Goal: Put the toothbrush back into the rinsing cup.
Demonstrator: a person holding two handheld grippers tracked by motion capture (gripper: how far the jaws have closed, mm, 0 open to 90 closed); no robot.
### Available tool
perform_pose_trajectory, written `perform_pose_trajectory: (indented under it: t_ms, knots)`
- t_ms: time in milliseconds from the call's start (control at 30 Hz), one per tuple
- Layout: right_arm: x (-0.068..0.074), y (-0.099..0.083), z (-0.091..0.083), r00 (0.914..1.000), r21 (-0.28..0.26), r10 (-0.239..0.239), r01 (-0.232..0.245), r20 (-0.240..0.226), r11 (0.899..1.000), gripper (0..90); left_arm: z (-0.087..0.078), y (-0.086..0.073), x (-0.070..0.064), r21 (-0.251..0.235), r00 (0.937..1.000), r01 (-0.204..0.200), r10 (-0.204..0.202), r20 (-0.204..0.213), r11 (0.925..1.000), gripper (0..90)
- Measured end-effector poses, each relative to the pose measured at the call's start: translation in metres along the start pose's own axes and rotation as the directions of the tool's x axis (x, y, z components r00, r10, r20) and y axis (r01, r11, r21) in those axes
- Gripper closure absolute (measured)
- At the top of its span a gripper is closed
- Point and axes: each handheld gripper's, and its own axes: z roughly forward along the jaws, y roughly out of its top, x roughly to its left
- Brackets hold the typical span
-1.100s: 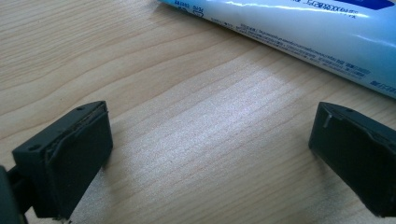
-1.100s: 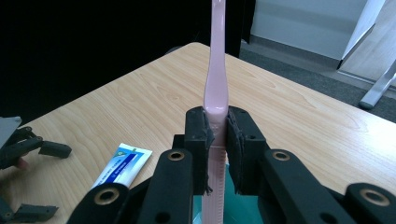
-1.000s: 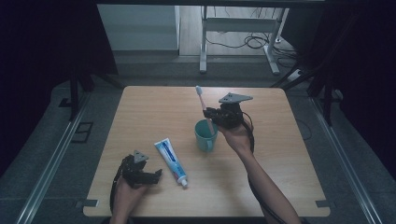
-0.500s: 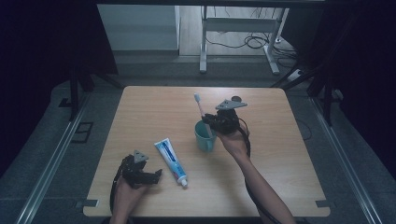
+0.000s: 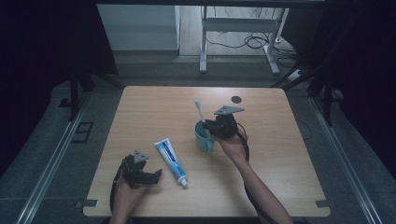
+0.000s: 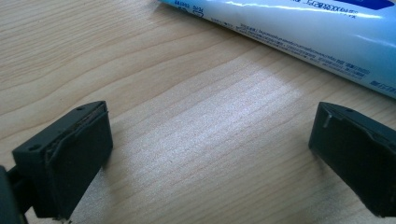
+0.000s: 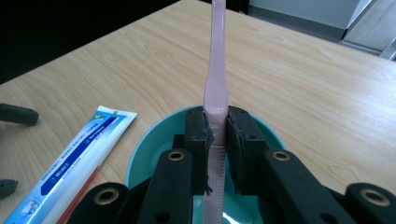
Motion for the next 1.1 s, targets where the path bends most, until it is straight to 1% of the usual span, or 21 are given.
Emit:
perform_pose_trajectory:
  t_ms: [67, 333, 500, 600, 767, 900, 1033, 1100]
  knots:
    - [0.001, -0.001, 0.002, 1.0000, 0.011, -0.004, 0.004, 0.001, 1.000, 79.1, 0.000, 0.000, 0.000, 0.000, 1.0000, 0.001, -0.001, 0.000, 1.0000, 0.0]
    - [0.001, -0.007, 0.011, 1.0000, 0.055, 0.007, -0.007, 0.001, 0.998, 79.0, 0.000, 0.000, 0.000, 0.000, 1.0000, 0.004, -0.004, 0.000, 1.0000, 0.0]
    - [-0.001, -0.009, 0.016, 0.9996, 0.085, 0.027, -0.027, -0.002, 0.996, 78.5, 0.000, 0.000, 0.000, 0.000, 1.0000, 0.005, -0.005, 0.000, 1.0000, 0.0]
    - [-0.003, -0.008, 0.016, 0.9993, 0.094, 0.034, -0.033, -0.013, 0.995, 78.1, 0.000, 0.000, 0.000, 0.000, 1.0000, 0.005, -0.005, 0.000, 1.0000, 0.0]
    - [-0.002, -0.008, 0.015, 0.9994, 0.099, 0.032, -0.030, -0.015, 0.995, 77.2, 0.000, 0.000, 0.000, -0.001, 1.0000, 0.004, -0.004, 0.000, 1.0000, 0.0]
    - [-0.001, -0.006, 0.013, 0.9996, 0.095, 0.026, -0.024, -0.014, 0.995, 73.3, 0.000, 0.000, 0.000, -0.001, 1.0000, 0.002, -0.002, 0.000, 1.0000, 0.0]
    - [0.001, -0.002, 0.009, 0.9999, 0.091, 0.004, -0.003, -0.010, 0.996, 69.5, 0.000, 0.000, 0.000, -0.001, 1.0000, 0.000, 0.000, 0.000, 1.0000, 0.0]
    - [0.001, -0.001, 0.008, 1.0000, 0.088, 0.000, 0.000, -0.009, 0.996, 68.3, 0.000, 0.000, 0.000, -0.001, 1.0000, -0.001, 0.001, 0.000, 1.0000, 0.0]
